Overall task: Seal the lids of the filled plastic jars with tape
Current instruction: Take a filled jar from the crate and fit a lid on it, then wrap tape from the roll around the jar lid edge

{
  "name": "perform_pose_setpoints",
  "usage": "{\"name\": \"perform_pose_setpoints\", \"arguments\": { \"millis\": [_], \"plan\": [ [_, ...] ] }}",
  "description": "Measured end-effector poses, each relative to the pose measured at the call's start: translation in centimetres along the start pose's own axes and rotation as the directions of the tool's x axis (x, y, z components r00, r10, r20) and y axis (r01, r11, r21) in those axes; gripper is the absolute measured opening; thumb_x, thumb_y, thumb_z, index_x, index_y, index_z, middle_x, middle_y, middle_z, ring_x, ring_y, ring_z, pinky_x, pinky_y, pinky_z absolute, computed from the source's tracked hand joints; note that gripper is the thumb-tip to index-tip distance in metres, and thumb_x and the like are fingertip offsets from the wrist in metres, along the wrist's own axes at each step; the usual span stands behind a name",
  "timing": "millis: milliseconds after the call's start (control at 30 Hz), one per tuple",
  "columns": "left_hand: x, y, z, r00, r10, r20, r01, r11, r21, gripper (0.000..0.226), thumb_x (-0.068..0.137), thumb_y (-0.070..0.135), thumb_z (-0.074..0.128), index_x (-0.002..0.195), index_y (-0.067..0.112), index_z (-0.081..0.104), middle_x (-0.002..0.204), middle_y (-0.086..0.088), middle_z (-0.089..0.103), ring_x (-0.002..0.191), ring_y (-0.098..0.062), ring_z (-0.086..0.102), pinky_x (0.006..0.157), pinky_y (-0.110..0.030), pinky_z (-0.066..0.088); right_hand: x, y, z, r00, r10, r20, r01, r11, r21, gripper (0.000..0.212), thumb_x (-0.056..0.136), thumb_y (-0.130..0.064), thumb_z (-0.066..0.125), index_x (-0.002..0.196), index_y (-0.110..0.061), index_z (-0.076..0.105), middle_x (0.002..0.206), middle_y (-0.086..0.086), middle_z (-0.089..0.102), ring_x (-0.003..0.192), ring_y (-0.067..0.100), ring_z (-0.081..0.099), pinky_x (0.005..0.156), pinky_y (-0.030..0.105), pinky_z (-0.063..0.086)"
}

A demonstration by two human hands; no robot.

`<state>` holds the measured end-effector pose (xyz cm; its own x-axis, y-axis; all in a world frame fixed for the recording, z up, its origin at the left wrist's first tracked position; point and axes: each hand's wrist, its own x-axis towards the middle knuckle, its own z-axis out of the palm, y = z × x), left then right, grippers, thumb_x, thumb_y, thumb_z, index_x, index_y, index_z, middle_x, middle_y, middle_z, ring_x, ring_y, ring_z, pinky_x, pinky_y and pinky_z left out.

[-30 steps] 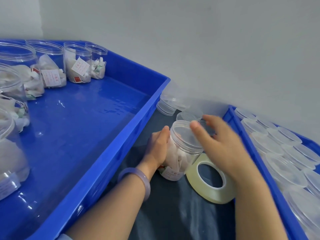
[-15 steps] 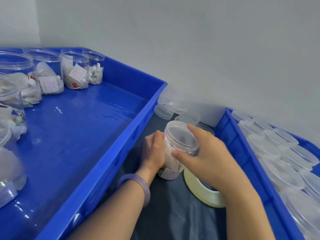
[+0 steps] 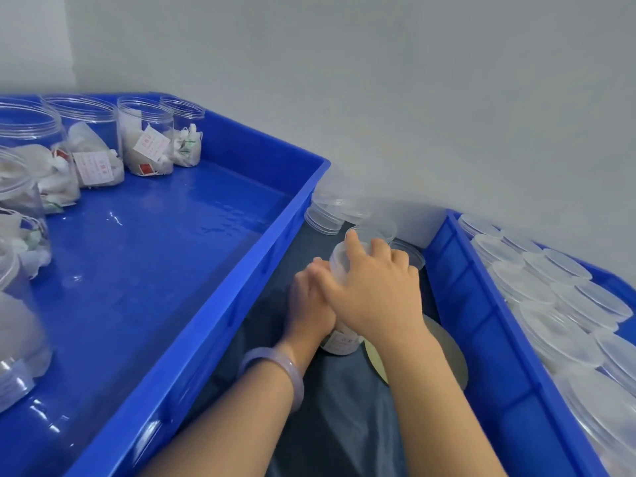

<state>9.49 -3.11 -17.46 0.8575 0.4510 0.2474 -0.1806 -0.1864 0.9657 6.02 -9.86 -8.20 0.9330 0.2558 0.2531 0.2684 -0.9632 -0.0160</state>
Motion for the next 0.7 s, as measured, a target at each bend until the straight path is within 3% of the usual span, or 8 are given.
{"name": "perform_pose_setpoints", "arguments": {
  "millis": [67, 100, 200, 300, 433, 567, 633, 700],
  "plan": [
    [-0.1, -0.2, -0.2, 0.999, 0.003, -0.037, -0.003, 1.0, 0.003, 0.032, 0.097, 0.021, 0.049, 0.065, 0.015, 0.047, 0.057, 0.009, 0.048, 0.053, -0.004, 0.046, 0.048, -0.012, 0.033, -0.2, 0.6, -0.7, 0.987, -0.072, 0.144, 0.066, 0.997, 0.045, 0.075, 0.09, -0.062, 0.032, 0.152, -0.025, 0.013, 0.158, 0.009, 0.015, 0.141, 0.034, 0.016, 0.11, 0.044, 0.019],
    [-0.2, 0.0, -0.4, 0.998, 0.006, -0.064, -0.01, 0.998, -0.06, 0.037, 0.096, 0.027, 0.042, 0.063, 0.013, 0.051, 0.056, 0.005, 0.054, 0.054, -0.008, 0.049, 0.049, -0.016, 0.034, 0.0, 1.3, -1.5, 0.969, -0.091, 0.231, 0.066, 0.991, 0.115, 0.075, 0.087, -0.061, 0.034, 0.151, -0.026, 0.017, 0.157, 0.008, 0.016, 0.142, 0.033, 0.015, 0.109, 0.044, 0.02],
    [-0.3, 0.8, -0.5, 0.999, -0.039, 0.007, 0.04, 0.965, -0.26, 0.062, 0.084, 0.043, 0.027, 0.08, -0.009, 0.06, 0.078, -0.019, 0.067, 0.077, -0.032, 0.061, 0.072, -0.04, 0.046, 1.1, 3.4, -3.6, 0.944, -0.059, 0.326, -0.028, 0.966, 0.258, 0.072, 0.07, -0.066, 0.058, 0.132, -0.032, 0.046, 0.133, 0.005, 0.044, 0.125, 0.027, 0.04, 0.091, 0.037, 0.039],
    [-0.3, 0.7, -0.7, 0.989, -0.05, 0.14, 0.085, 0.964, -0.252, 0.056, 0.093, 0.044, 0.028, 0.078, 0.002, 0.063, 0.073, -0.007, 0.066, 0.074, -0.022, 0.06, 0.071, -0.029, 0.048, 2.0, 2.9, -2.7, 0.956, 0.103, 0.276, -0.178, 0.948, 0.264, 0.097, 0.057, -0.086, 0.055, 0.133, -0.026, 0.046, 0.131, 0.003, 0.044, 0.122, 0.026, 0.041, 0.092, 0.038, 0.041],
    [-0.3, 0.5, -0.6, 0.997, -0.063, 0.047, 0.073, 0.966, -0.249, 0.048, 0.097, 0.032, 0.034, 0.081, -0.003, 0.061, 0.074, -0.011, 0.066, 0.068, -0.017, 0.057, 0.063, -0.033, 0.043, 1.4, 1.7, -0.3, 0.997, 0.041, 0.071, -0.069, 0.881, 0.469, 0.087, 0.074, -0.076, 0.046, 0.145, -0.027, 0.038, 0.151, -0.001, 0.033, 0.14, 0.02, 0.024, 0.109, 0.039, 0.027],
    [0.0, 0.7, -0.9, 0.991, -0.135, 0.018, 0.133, 0.925, -0.356, 0.056, 0.078, 0.037, 0.037, 0.081, -0.011, 0.065, 0.082, -0.028, 0.066, 0.081, -0.038, 0.062, 0.078, -0.05, 0.048, 0.0, 4.2, -0.4, 0.978, -0.119, 0.172, -0.01, 0.793, 0.609, 0.082, 0.073, -0.051, 0.07, 0.145, -0.032, 0.035, 0.149, -0.012, 0.03, 0.137, 0.008, 0.026, 0.098, 0.017, 0.027],
    [0.4, 0.4, -0.9, 0.983, -0.157, 0.091, 0.178, 0.924, -0.338, 0.058, 0.089, 0.043, 0.036, 0.082, -0.003, 0.07, 0.083, -0.021, 0.071, 0.088, -0.035, 0.066, 0.083, -0.046, 0.051, -0.3, 5.1, -0.3, 0.986, -0.098, 0.134, -0.023, 0.716, 0.697, 0.085, 0.063, -0.04, 0.082, 0.139, -0.035, 0.043, 0.137, -0.016, 0.04, 0.125, -0.001, 0.039, 0.084, 0.003, 0.033],
    [0.6, 0.0, -0.9, 0.977, -0.132, 0.165, 0.186, 0.909, -0.372, 0.056, 0.102, 0.037, 0.031, 0.082, 0.008, 0.074, 0.081, -0.009, 0.074, 0.085, -0.023, 0.069, 0.079, -0.032, 0.054, -0.4, 4.7, 0.8, 0.999, 0.021, 0.049, -0.051, 0.632, 0.774, 0.09, 0.052, -0.042, 0.087, 0.133, -0.035, 0.048, 0.126, -0.017, 0.045, 0.112, -0.007, 0.045, 0.076, 0.004, 0.036]
  ]
}}
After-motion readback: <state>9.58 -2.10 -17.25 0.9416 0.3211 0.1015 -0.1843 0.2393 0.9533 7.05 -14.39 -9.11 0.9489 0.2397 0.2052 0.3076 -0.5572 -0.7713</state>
